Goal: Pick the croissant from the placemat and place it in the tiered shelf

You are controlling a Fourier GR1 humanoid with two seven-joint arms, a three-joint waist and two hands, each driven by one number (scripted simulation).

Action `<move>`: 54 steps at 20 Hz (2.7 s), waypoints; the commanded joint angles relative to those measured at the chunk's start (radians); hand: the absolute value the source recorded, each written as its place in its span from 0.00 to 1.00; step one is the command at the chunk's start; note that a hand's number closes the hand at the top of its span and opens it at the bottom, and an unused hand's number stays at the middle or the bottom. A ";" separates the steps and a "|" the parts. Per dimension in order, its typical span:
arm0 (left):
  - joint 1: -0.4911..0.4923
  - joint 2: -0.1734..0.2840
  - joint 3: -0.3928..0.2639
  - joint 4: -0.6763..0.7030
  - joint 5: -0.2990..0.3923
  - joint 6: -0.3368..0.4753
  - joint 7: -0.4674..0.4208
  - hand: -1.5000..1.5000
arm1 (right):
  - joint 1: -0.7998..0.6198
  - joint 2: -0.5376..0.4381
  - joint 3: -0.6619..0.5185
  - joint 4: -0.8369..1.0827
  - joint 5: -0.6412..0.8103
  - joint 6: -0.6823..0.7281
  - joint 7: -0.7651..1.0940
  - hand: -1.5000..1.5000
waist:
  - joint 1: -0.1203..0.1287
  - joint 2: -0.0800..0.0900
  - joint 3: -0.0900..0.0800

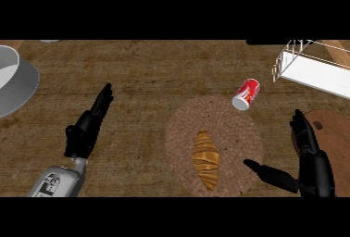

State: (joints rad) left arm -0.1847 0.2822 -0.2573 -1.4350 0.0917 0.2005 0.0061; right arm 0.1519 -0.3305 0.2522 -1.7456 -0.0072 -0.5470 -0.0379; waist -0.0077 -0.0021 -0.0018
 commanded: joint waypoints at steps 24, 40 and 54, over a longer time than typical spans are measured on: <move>-0.090 -0.033 0.066 0.091 -0.023 -0.049 -0.006 0.50 | -0.539 -0.119 0.374 -0.373 0.414 0.551 1.385 0.00 | 0.011 0.003 0.000; 0.010 -0.040 0.059 -0.014 -0.056 -0.062 0.021 0.50 | -0.496 0.065 0.379 -0.337 0.609 0.653 1.414 0.00 | 0.007 -0.001 0.001; -0.016 -0.056 0.102 0.057 -0.059 -0.103 -0.028 0.50 | -0.460 0.271 0.387 -0.087 0.789 0.652 1.305 0.00 | 0.010 0.004 0.001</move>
State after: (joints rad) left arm -0.1802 0.2222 -0.1814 -1.4221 0.0194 0.1247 0.0091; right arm -0.2669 -0.1326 0.6461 -1.9409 0.7467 0.0777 1.1486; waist -0.0009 -0.0011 -0.0007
